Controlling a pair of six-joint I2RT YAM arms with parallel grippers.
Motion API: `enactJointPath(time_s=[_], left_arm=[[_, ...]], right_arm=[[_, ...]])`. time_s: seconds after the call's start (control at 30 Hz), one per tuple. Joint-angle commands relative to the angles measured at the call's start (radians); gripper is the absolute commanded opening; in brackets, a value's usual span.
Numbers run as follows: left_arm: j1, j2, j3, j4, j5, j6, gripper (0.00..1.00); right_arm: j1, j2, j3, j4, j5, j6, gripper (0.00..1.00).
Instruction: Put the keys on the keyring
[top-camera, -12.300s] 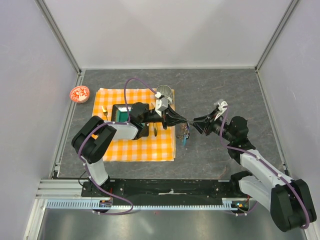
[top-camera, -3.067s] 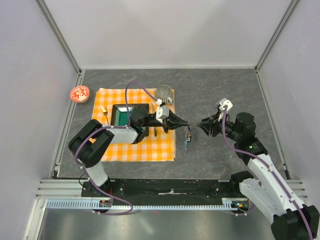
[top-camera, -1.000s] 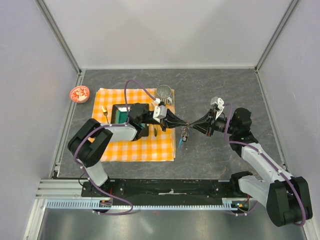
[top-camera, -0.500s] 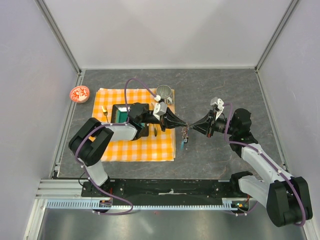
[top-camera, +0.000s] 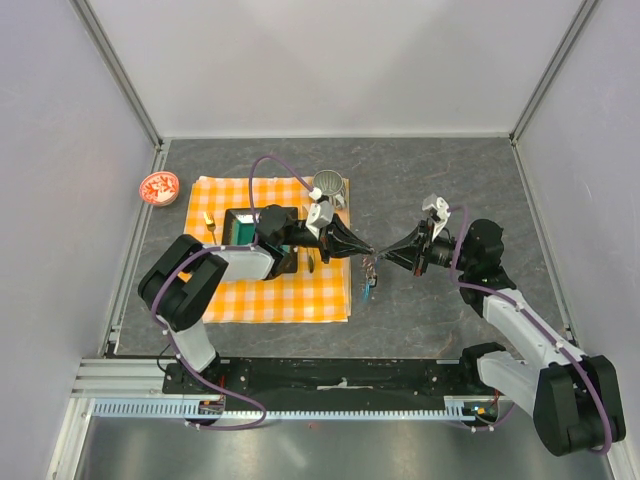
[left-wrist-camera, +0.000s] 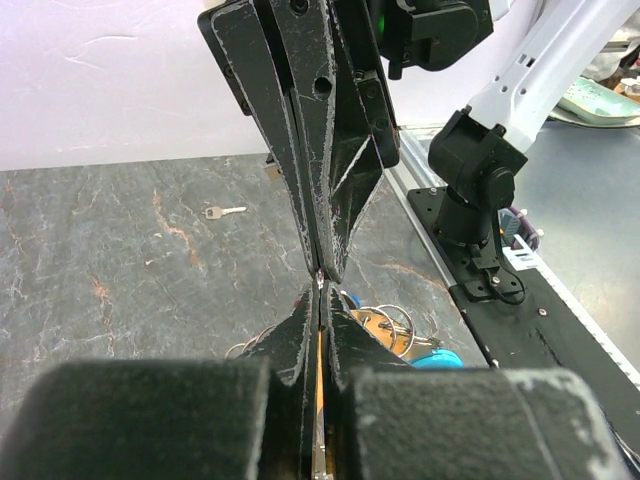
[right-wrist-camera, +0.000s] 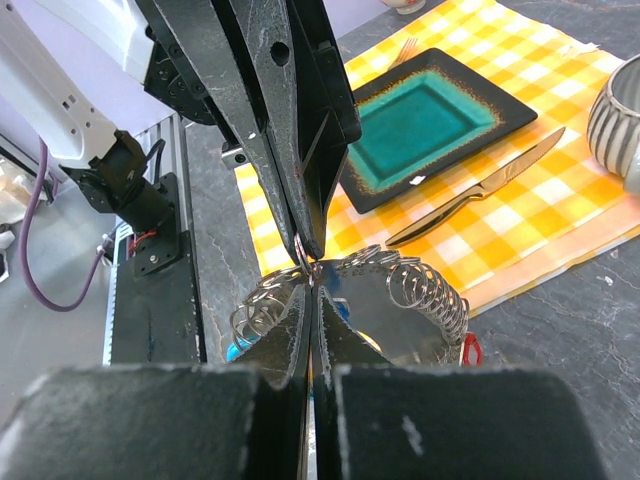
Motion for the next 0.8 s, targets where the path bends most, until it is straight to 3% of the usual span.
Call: enactJointPath(time_s=[0.0, 0.33, 0.77], left_arm=[[-0.001, -0.006, 0.045, 0.374, 0.001, -0.047, 0.02], [-0.015, -0.027, 0.063, 0.374, -0.009, -0.027, 0.02], [-0.030, -0.027, 0.080, 0.373, -0.041, -0.011, 0.02]], right_arm=[[0.017, 0.011, -0.023, 0.105, -0.007, 0.039, 0.00], [0.050, 0.060, -0.089, 0.333, 0.016, 0.183, 0.00], [0.069, -0.022, -0.157, 0.359, 0.125, 0.191, 0.00]])
